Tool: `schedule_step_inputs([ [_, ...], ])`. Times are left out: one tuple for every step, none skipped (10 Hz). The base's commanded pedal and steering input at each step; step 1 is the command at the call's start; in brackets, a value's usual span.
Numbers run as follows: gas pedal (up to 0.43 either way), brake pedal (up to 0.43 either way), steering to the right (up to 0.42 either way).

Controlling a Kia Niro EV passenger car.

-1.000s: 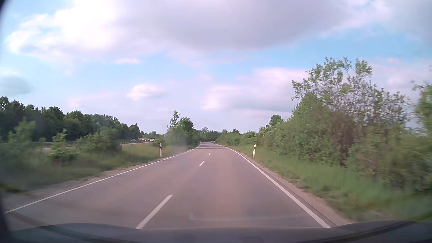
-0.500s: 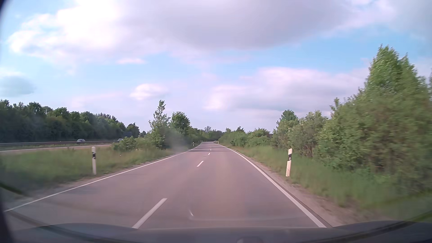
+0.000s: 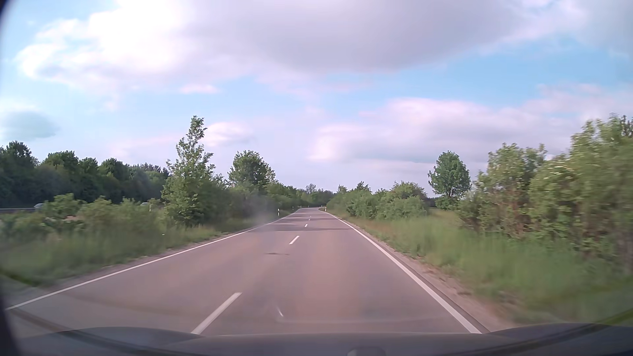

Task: Follow the waypoints while adhering to traffic rules and regulations

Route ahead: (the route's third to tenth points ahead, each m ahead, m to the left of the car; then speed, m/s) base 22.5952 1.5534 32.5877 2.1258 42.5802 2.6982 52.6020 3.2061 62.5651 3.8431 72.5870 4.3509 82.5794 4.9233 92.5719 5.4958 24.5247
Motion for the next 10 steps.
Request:
schedule_step_inputs([
  [0.189, 0.0, -0.009],
  [0.189, 0.0, -0.009],
  [0.189, 0.0, -0.009],
  [0.189, 0.0, -0.009],
  [0.189, 0.0, -0.009],
  [0.189, 0.0, -0.008],
  [0.189, 0.0, -0.009],
  [0.189, 0.0, -0.008],
  [0.189, 0.0, -0.008],
  [0.189, 0.0, -0.008],
])
